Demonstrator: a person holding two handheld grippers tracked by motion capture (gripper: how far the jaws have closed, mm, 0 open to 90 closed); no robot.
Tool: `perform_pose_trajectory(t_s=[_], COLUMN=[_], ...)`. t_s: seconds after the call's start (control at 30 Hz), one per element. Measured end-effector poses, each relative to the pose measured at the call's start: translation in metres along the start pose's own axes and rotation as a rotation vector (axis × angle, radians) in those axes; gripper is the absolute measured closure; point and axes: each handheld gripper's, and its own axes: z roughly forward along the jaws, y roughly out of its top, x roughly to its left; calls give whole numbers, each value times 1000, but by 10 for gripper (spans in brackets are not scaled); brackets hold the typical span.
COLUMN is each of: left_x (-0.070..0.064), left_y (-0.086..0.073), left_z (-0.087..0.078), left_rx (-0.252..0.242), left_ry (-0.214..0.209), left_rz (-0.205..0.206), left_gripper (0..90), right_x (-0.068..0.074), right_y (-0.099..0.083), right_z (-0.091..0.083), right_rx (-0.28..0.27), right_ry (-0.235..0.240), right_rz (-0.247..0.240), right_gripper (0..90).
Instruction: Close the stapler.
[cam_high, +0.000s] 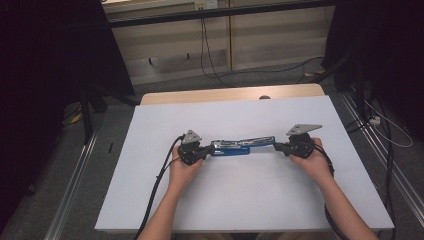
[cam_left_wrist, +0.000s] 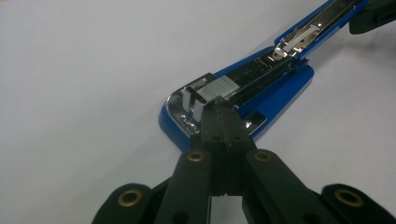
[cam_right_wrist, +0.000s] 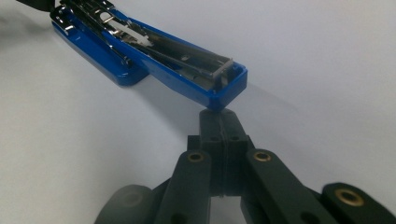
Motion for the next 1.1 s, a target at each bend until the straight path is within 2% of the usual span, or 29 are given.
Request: perform_pose_trajectory(t_s=[0.5, 0.6, 0.93, 1.1], left_x=[1, 1, 1, 3], left_y=[0, 0, 0, 0], left_z=[0, 0, 1, -4], left_rx=[-3, -1, -3, -13], left_ry=[-6, -7, -22, -38], left_rz=[-9, -21, -25, -40], left_gripper=[900, 900, 900, 878], right_x=[4, 6, 6, 8], right_y=[4, 5, 3, 2], right_z=[0, 1, 2, 5], right_rx=[-36, -33, -40, -43], right_ry=[29, 32, 50, 77], right_rz=[-1, -1, 13, 37], right_gripper=[900, 900, 900, 825])
